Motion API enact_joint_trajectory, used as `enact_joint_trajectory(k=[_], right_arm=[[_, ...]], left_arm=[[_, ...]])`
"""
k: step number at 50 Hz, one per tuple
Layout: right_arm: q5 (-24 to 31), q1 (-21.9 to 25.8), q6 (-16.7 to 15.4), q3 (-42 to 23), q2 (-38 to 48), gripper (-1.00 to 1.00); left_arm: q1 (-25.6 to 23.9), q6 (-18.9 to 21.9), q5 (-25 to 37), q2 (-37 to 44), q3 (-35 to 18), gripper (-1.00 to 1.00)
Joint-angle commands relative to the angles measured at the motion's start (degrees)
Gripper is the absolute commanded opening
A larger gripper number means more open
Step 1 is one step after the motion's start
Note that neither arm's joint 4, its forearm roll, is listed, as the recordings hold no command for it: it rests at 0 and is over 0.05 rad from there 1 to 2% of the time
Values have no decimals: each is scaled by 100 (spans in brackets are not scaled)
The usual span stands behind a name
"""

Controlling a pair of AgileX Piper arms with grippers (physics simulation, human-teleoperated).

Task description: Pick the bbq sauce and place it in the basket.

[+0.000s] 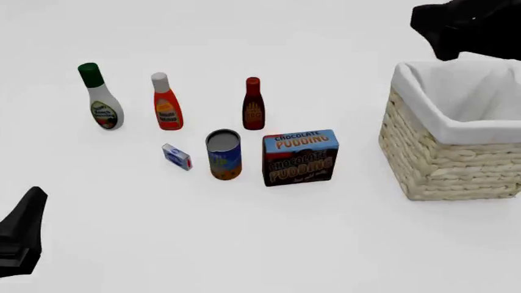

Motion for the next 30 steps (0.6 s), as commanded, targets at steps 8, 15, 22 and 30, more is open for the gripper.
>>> enact_joint_trajectory(k=[8, 15, 22, 30], right_arm=[[23, 567, 223, -1691, 2156, 100], [206, 728, 277, -2174, 2661, 100], [475, 936, 341, -2797, 3211, 100], [644, 1069, 355, -3273, 3641, 100]], left_arm=[[0, 0, 0, 0, 0, 100], [0, 0, 0, 0, 0, 100], [0, 0, 0, 0, 0, 100], [0, 0, 0, 0, 0, 100]])
